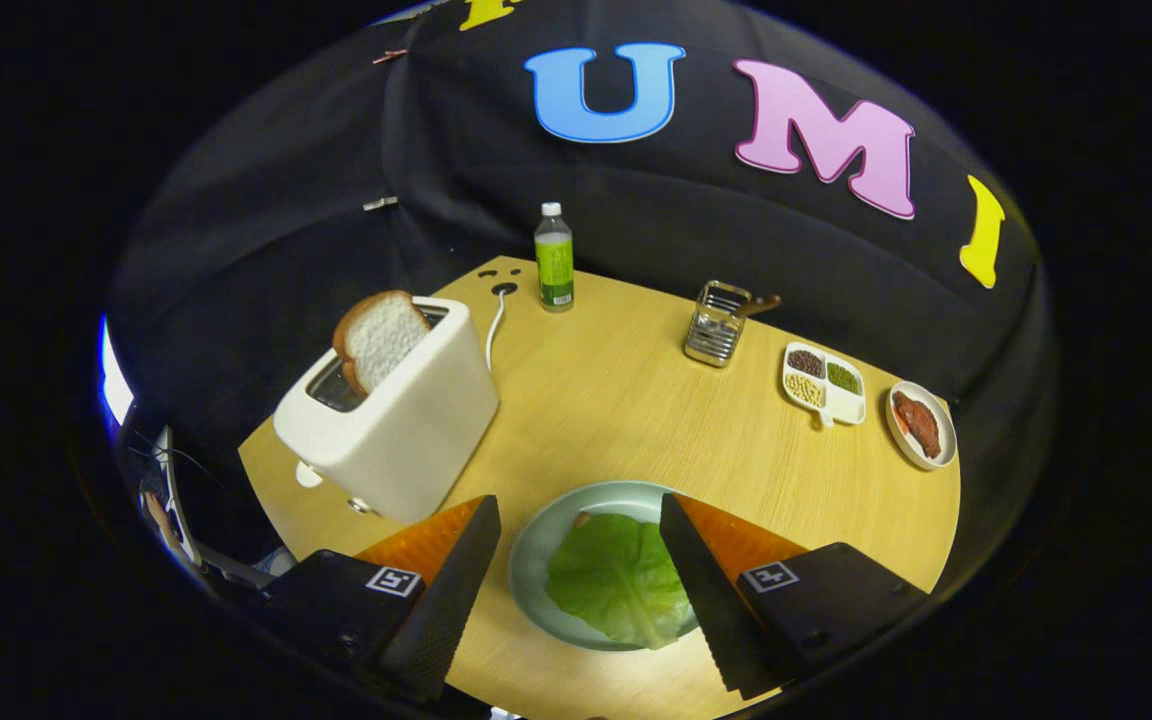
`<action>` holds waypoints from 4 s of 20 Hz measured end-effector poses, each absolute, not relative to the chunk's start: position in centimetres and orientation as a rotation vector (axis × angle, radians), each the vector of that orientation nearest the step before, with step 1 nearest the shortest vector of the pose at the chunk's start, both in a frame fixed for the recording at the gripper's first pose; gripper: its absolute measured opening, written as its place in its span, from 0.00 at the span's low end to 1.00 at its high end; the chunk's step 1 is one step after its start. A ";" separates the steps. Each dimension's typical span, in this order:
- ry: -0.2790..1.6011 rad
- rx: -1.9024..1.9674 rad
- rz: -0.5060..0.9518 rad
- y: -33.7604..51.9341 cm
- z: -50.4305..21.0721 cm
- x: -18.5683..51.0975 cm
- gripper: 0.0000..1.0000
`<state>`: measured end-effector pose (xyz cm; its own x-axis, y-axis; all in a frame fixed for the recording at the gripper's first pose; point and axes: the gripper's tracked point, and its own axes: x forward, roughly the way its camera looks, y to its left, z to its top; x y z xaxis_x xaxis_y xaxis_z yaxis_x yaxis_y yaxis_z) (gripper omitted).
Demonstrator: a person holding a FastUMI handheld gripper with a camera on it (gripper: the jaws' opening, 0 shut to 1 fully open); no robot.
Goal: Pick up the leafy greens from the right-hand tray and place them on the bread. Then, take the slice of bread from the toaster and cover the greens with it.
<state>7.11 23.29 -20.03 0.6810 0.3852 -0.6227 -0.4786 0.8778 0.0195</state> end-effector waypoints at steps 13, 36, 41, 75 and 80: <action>0.523 -0.117 0.675 37.4 -13.8 6.3 1.00; 0.601 -0.087 0.556 44.3 -21.0 11.1 0.44; 0.611 -0.092 0.538 44.0 -21.0 10.8 0.19; 0.599 0.244 0.317 22.9 -17.2 9.7 0.12; 0.690 0.340 0.288 21.3 -21.4 8.6 0.12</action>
